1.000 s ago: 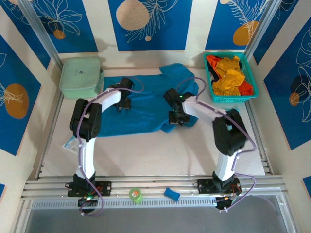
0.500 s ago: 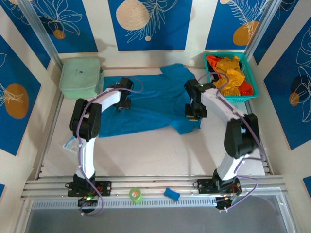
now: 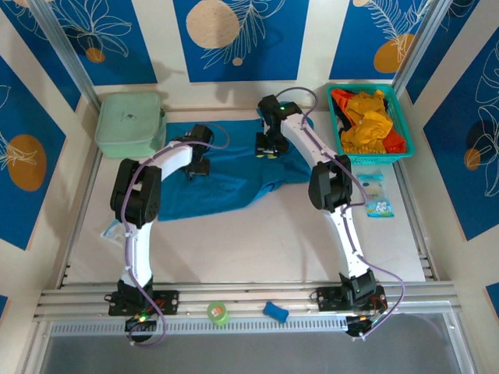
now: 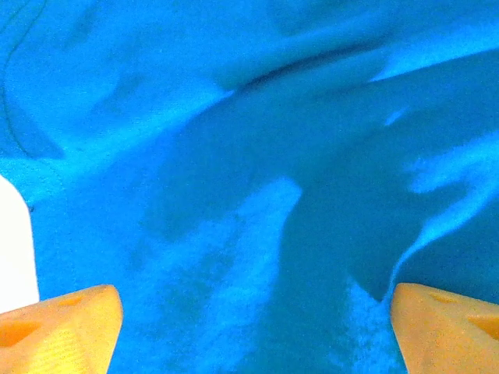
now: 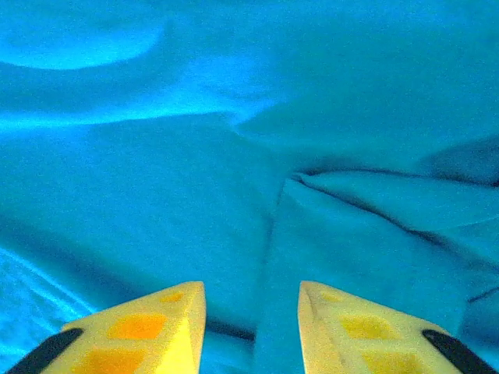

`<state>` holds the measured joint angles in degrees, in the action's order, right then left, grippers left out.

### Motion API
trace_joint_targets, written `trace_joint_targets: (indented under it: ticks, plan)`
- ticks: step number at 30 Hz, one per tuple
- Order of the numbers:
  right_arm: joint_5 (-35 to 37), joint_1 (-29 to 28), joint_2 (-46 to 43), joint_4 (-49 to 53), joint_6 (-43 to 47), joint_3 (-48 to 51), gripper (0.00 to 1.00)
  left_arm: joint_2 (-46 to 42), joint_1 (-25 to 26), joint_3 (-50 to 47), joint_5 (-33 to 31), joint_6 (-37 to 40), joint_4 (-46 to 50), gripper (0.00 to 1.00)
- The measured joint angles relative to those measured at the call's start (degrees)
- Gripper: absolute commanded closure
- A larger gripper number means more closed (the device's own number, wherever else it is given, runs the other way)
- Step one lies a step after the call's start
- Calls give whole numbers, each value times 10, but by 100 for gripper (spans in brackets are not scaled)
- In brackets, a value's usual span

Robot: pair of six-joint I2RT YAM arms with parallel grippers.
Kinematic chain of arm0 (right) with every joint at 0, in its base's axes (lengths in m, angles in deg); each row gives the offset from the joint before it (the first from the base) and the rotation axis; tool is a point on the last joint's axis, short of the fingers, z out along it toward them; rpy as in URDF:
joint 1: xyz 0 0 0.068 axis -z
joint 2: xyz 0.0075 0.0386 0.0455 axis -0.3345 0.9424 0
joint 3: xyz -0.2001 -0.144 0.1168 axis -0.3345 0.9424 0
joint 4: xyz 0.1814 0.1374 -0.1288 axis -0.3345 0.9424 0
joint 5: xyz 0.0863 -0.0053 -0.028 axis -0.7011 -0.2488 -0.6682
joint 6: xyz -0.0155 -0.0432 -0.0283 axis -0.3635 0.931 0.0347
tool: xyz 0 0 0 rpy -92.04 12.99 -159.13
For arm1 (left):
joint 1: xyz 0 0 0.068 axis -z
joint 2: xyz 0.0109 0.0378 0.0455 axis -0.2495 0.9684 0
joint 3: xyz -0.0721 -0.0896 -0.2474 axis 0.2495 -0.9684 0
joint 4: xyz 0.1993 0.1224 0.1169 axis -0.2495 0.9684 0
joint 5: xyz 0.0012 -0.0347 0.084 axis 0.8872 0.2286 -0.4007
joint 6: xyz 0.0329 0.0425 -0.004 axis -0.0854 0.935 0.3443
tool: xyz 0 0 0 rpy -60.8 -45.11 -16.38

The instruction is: Fold and stack the t-shirts

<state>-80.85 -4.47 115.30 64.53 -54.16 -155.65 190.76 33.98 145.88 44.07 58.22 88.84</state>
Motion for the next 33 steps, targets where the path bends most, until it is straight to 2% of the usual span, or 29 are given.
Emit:
trace_joint_targets:
  ticks: [4,11,14,17,22,25,29,33]
  plan:
    - [-1,-3,-33,-5,-6,73,50,-17,7,0,3,2,15,7]
    - [2,20,-254,-82,-39,361,49,-77,50,0,3,14,37,6]
    - [-25,55,-304,-123,-53,420,51,-102,68,0,3,14,38,6]
    - [-50,80,-287,-165,-59,431,52,-115,80,0,3,14,40,6]
    - [-66,80,-202,-196,-61,394,52,-118,80,-4,1,13,49,6]
    - [-67,78,-164,-199,-64,368,62,-118,80,-13,-2,13,52,6]
    - [-80,77,-146,-203,-69,349,91,-119,80,-20,-5,13,55,6]
    - [-85,70,-146,-204,-71,338,97,-121,80,-20,-6,13,58,6]
